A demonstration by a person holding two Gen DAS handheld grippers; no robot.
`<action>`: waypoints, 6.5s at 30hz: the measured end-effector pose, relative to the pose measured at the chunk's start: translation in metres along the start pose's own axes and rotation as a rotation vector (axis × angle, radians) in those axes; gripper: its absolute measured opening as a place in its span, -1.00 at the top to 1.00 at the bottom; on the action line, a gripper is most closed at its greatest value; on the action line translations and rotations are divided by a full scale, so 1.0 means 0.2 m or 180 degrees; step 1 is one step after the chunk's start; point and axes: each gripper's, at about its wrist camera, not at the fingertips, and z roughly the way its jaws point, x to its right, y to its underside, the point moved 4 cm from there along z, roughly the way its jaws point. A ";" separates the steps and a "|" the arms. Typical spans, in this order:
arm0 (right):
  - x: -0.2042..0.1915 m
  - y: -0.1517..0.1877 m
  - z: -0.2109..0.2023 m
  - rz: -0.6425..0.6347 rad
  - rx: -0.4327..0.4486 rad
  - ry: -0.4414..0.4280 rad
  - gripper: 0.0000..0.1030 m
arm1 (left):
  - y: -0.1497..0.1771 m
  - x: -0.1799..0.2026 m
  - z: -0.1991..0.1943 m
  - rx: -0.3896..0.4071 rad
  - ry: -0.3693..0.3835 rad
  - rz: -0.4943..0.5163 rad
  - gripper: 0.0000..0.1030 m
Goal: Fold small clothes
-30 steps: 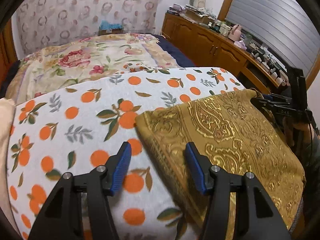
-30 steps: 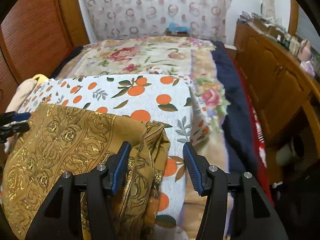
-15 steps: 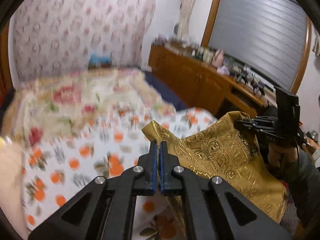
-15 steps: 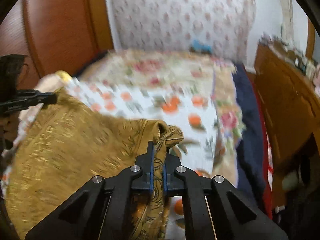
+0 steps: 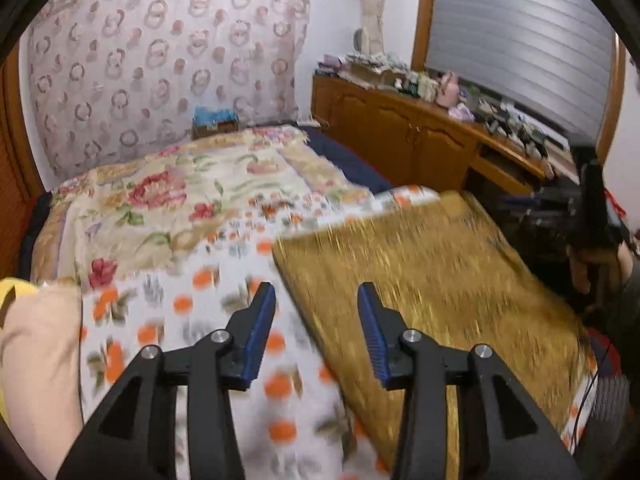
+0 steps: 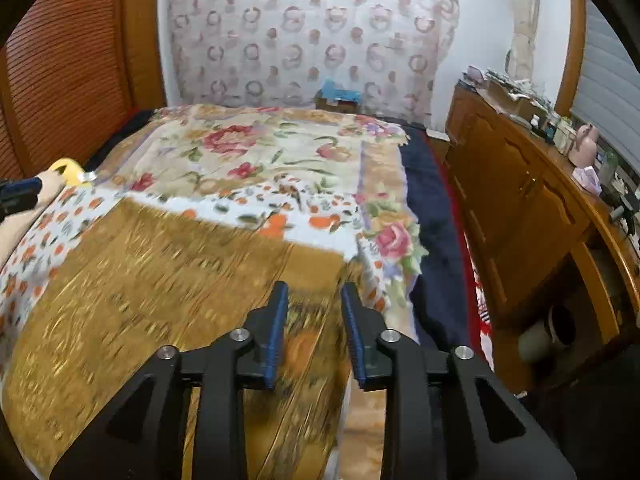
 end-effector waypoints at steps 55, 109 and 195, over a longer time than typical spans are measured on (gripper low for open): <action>-0.34 0.88 -0.62 0.0495 0.0203 -0.0488 0.93 | 0.63 0.47 -0.47 -0.0124 0.0708 -0.0066 0.97; 0.16 -0.01 -0.02 0.0368 0.0272 -0.0159 0.05 | -0.20 -0.02 0.28 -0.0102 0.0242 -0.0218 0.04; -0.03 -0.06 0.27 0.0246 0.0071 -0.0660 0.87 | -0.09 -0.16 0.34 0.0011 0.0404 -0.0420 0.93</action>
